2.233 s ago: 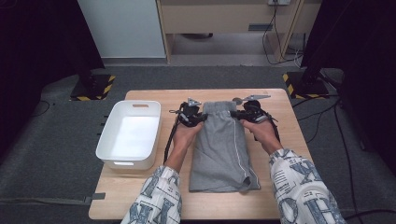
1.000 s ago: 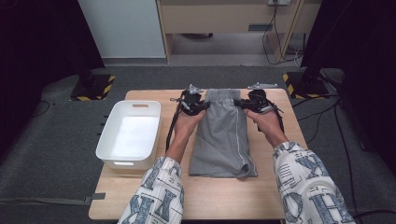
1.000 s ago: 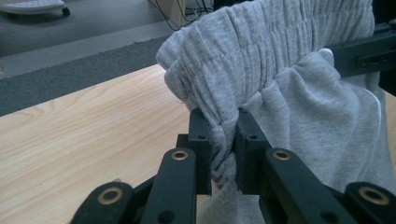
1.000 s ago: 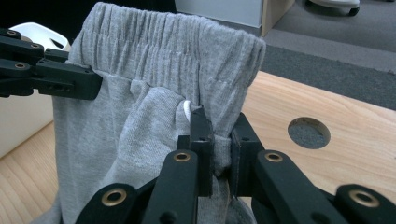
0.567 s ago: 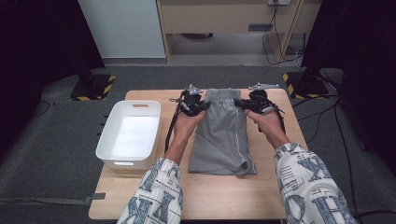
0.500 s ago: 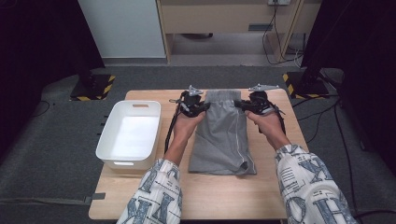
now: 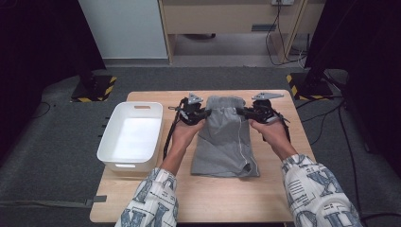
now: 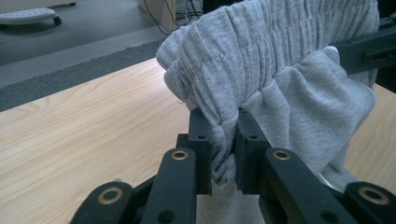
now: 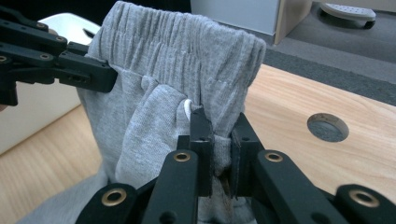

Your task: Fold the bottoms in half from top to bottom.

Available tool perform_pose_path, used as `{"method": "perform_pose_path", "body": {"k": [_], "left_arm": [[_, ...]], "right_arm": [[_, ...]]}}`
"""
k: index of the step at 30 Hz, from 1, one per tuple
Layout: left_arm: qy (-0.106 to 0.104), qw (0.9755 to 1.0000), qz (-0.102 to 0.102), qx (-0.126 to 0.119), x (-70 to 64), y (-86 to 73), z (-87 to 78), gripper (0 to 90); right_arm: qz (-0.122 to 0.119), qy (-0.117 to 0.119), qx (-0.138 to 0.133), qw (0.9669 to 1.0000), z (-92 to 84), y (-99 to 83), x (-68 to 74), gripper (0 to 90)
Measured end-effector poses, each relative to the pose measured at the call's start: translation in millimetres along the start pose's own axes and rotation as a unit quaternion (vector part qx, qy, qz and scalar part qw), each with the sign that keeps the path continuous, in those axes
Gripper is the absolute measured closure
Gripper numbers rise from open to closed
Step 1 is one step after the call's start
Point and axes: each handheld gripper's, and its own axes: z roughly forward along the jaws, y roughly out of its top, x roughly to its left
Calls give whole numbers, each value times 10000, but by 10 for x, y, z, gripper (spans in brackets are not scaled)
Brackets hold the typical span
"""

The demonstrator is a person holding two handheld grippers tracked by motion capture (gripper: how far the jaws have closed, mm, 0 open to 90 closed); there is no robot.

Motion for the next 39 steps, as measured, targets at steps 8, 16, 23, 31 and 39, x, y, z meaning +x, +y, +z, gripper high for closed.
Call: {"method": "perform_pose_path", "body": {"k": [8,16,23,31,39], "left_arm": [[-151,9999,69,5,-82,-106,-51,794],[-247,9997,72,41,-121,-197,-71,794],[-308,9994,51,157,-114,-342,-44,794],[-366,9988,6,318,-97,-553,-6,793],[-405,9983,-60,411,-81,-710,20,792]], "right_arm": [[-60,72,-1,10000,-91,-146,51,828],[-73,134,34,9999,-123,-241,80,828],[-74,198,158,9997,-73,-378,108,828],[-179,282,356,9988,0,-507,164,826],[-275,335,540,9976,54,-593,205,825]]}}
